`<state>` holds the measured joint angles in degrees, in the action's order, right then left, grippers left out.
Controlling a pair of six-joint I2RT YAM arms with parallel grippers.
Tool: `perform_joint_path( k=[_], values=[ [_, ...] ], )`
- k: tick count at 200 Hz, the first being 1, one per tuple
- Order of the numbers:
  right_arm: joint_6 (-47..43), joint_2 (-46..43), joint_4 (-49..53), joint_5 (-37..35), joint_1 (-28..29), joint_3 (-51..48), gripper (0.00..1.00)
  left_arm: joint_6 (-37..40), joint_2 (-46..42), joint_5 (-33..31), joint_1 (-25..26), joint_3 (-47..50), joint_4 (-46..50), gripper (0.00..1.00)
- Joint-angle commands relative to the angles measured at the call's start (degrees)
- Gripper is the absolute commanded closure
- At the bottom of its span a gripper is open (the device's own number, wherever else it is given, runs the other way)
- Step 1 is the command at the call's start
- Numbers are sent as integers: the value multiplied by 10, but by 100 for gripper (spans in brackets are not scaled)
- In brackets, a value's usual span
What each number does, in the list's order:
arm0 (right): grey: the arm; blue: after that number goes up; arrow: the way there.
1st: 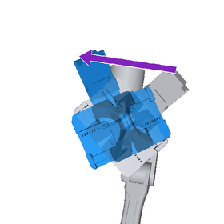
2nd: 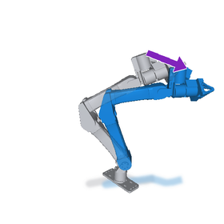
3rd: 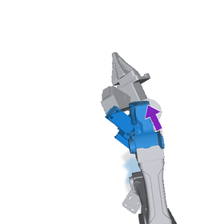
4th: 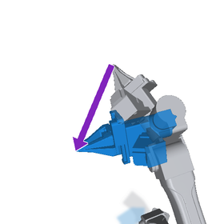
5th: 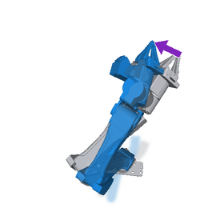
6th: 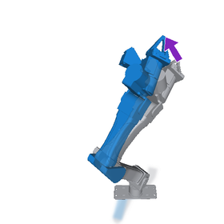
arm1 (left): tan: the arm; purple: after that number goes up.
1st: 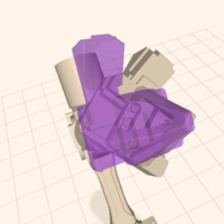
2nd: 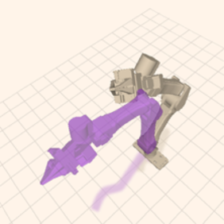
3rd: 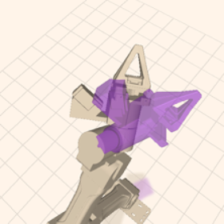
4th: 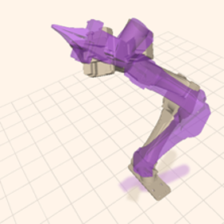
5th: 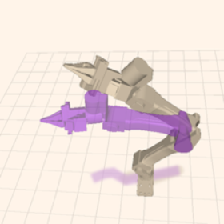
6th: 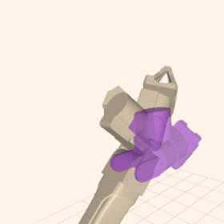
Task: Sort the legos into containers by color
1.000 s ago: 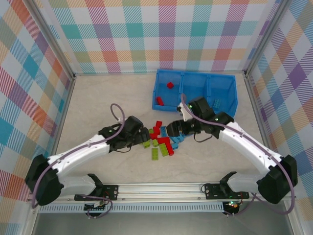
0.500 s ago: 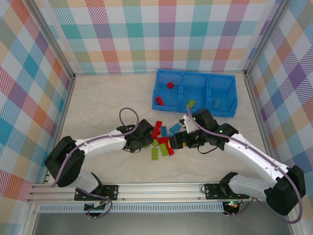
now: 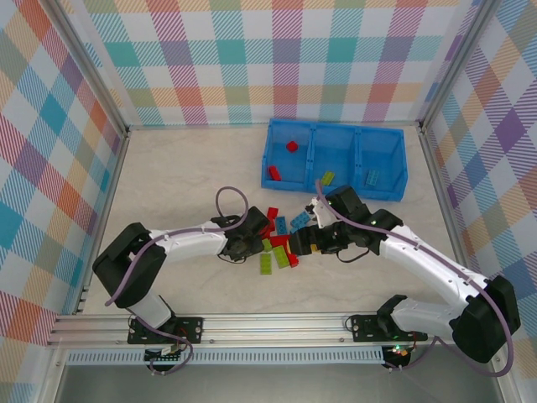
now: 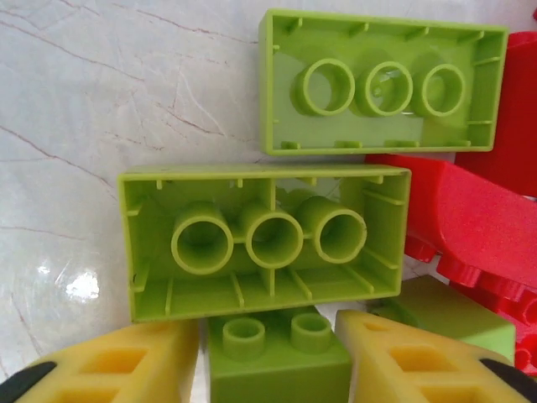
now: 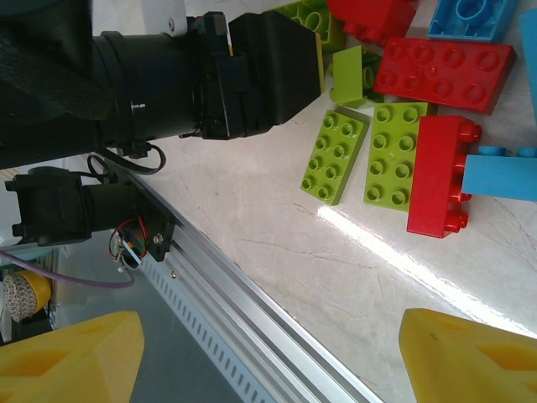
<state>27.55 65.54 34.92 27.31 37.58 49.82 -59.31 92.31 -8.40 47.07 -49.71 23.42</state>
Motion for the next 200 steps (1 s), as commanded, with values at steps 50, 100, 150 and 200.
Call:
perform_joint_path(
  k=[50,100,150,200],
  values=[
    [18,-23,-4,-43,1,13,18,53,-64,74,10,-18,-15,79],
    [52,-128,-26,-272,0,9,15,193,-49,-5,60,-202,-5,79],
    [86,-258,-13,-486,-1,-29,14,336,146,-34,59,-420,-102,79],
    [102,-298,14,-471,-1,-43,13,348,400,-60,39,-737,-18,77]
  ],
)
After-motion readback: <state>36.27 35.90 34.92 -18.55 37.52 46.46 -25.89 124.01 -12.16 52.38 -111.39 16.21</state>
